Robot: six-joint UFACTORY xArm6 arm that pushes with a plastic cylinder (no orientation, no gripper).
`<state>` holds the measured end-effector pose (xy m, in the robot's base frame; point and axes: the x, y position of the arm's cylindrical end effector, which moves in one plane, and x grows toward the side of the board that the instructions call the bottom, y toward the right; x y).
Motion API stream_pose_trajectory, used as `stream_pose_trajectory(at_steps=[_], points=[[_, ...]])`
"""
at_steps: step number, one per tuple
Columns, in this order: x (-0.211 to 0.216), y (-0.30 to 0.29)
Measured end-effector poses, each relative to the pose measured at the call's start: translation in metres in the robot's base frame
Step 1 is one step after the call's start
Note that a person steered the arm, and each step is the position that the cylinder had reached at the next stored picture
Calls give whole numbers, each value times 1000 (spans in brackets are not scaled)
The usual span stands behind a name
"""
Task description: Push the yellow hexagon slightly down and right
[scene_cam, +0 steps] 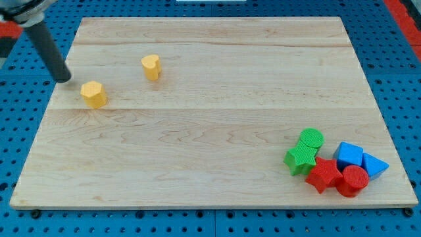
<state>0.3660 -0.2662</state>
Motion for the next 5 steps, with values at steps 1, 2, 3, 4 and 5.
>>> stream_pose_trajectory(at_steps=[1, 2, 3, 4, 5], points=[[19, 37], [57, 92], [56, 96], [49, 63], [55, 43]])
